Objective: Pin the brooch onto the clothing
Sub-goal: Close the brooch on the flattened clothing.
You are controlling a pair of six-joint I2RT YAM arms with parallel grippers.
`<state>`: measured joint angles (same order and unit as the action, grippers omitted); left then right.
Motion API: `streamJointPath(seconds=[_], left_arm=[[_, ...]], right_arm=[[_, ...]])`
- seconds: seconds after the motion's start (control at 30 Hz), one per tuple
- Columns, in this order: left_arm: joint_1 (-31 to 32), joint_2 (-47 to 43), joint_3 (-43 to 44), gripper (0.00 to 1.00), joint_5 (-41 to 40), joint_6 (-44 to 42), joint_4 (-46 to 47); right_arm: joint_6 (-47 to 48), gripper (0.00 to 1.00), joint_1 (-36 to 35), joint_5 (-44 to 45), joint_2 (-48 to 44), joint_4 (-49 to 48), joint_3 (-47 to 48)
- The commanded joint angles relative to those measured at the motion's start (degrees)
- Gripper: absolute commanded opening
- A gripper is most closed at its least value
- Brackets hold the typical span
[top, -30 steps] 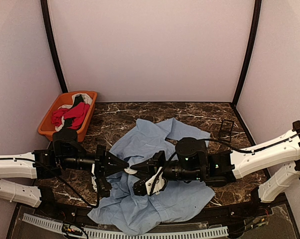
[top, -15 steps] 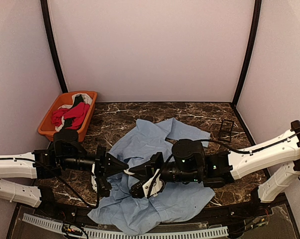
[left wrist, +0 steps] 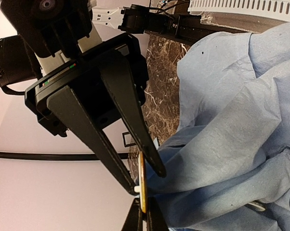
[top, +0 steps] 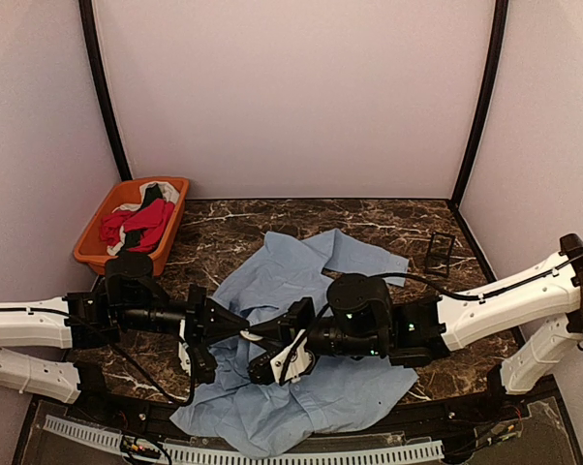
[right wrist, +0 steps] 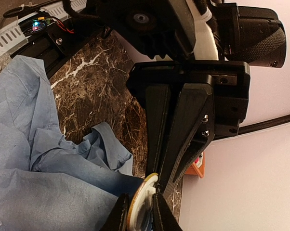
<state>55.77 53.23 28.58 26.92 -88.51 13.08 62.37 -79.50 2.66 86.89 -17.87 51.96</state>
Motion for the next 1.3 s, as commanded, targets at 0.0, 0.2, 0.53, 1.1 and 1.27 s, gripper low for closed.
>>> streamJointPath(seconds=[0.0, 0.2, 0.53, 1.1, 1.27], left_arm=[[0.3, -1.9, 0.1, 0.01, 1.2, -0.2, 5.7], [0.3, -2.8, -0.5, 0.01, 1.0, 0.1, 6.8], [0.3, -3.8, -0.6, 0.01, 2.6, -1.0, 6.5], [0.3, -5.2, -0.6, 0.01, 3.7, -2.3, 5.6], [0.4, -5.0, -0.3, 0.01, 3.5, -4.3, 3.8]], right_arm=[[-1.4, 0.15, -0.8, -0.3, 2.5, 3.7, 0.7], [-2.5, 0.12, -0.5, -1.1, 2.7, 4.5, 1.1], [-3.7, 0.06, 0.1, -2.1, 4.2, 6.5, 2.5], [-7.1, 0.20, 1.0, -4.3, 5.4, 7.8, 4.2], [-8.3, 0.30, 1.4, -5.0, 4.6, 7.9, 4.7]])
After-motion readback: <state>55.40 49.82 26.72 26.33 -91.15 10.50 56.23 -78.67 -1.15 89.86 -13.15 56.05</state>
